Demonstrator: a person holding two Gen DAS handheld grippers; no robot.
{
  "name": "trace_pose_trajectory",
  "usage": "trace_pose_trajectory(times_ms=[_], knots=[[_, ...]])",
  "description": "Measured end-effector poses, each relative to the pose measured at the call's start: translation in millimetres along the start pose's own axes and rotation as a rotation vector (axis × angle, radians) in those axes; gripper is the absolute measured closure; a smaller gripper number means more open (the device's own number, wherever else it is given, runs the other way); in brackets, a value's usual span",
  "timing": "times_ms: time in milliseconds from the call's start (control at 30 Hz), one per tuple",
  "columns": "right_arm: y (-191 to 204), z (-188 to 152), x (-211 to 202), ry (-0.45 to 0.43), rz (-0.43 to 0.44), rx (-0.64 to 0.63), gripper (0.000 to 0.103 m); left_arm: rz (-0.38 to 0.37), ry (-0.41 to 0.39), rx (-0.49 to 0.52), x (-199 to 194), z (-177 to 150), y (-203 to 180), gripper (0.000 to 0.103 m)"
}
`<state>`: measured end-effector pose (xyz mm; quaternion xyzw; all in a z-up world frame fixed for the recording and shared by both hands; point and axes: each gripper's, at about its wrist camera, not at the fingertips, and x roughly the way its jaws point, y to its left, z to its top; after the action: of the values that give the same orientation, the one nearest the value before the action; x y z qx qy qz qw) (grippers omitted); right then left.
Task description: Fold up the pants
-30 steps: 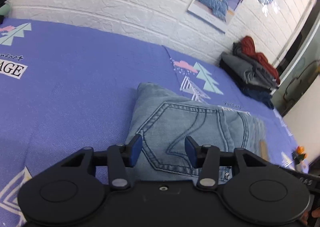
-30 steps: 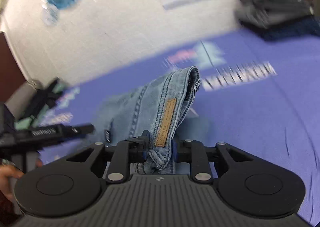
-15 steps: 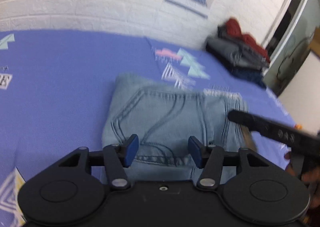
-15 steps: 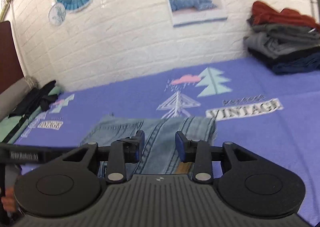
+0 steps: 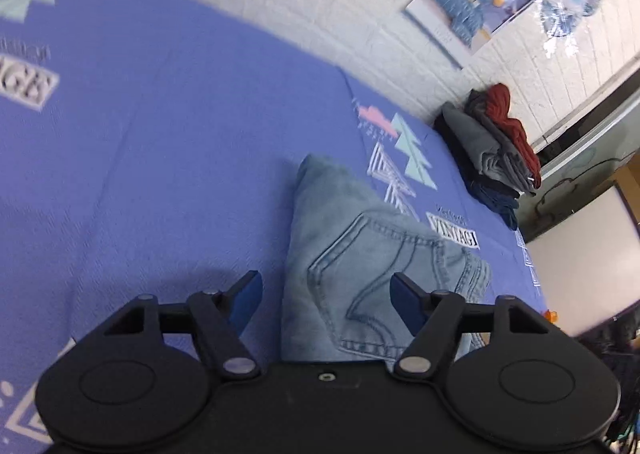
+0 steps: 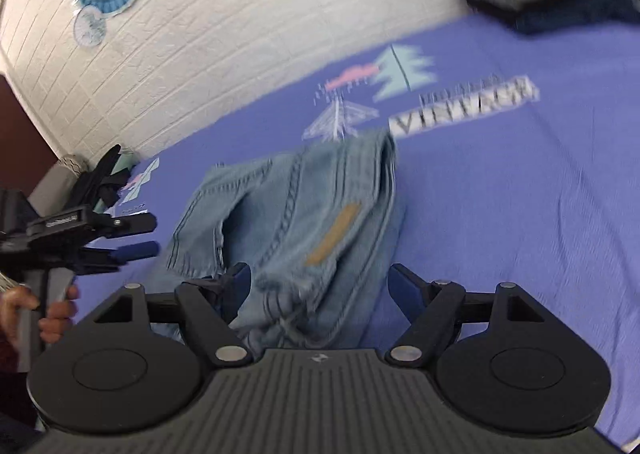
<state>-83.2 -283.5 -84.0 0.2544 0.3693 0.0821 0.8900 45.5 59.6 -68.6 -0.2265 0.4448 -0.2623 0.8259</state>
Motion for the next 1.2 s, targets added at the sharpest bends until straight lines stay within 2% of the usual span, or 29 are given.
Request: trace_pose_trajectory(times_ms=[67,200,300,433,500,600,633,667,700,800,900,1033,1200], knots=[[-5.3,-5.9,5.8,0.017,0.031,0.056,0.000,0.001,0.024,-0.001,7.0,-1.0,4.5,0.013],[-2.6,-5.8,13.1,0.010,0.086,0.101,0.000,-0.086,0.032,0.015,17.0,-1.0,6.5,0.013],[-3.1,-4.2,18.3,-0.011,0.102,0.157,0.000,-0.146,0.035,-0.009,30.6,4.5,9.5,0.013],[-16.6,-8.0,14.0,-0.032,0.143,0.293,0.000,-0.166,0.032,-0.029,41.4,10.7,10.6,0.024],[-17.3,-6.8,16.0,-0.034,0.120,0.305,0.000,-0.169,0.028,-0.029,44.6,12.2,9.8,0.025],[-12.8,-4.8,21.4,-0.028,0.098,0.306,0.024,-0.152,0.025,-0.004,44.6,11.8,5.4,0.026],[-15.5,-4.9,23.8,-0.024,0.117,0.343,0.035,-0.122,0.019,0.009,43.9,10.9,1.9,0.051],[-19.5,-5.0,24.6,-0.027,0.131,0.384,0.041,-0.069,0.010,0.028,42.8,10.2,-3.2,0.103],[-22.8,-4.5,23.5,-0.031,0.149,0.407,0.043,-0.043,-0.001,0.037,40.5,9.6,-7.4,0.103],[-20.0,1.9,12.7,-0.066,0.184,0.391,0.049,-0.057,-0.032,0.032,29.4,11.3,-19.8,0.103],[-15.9,17.1,-1.4,-0.125,0.196,0.340,0.050,-0.064,-0.085,0.129,16.5,15.3,-51.3,0.103],[-26.7,49.6,-27.4,-0.227,0.230,0.295,0.050,-0.135,-0.160,0.178,9.2,33.1,-94.3,0.103],[-54.5,101.5,-63.9,-0.358,0.217,0.226,0.050,-0.197,-0.214,0.277,34.5,63.1,-172.4,0.103]])
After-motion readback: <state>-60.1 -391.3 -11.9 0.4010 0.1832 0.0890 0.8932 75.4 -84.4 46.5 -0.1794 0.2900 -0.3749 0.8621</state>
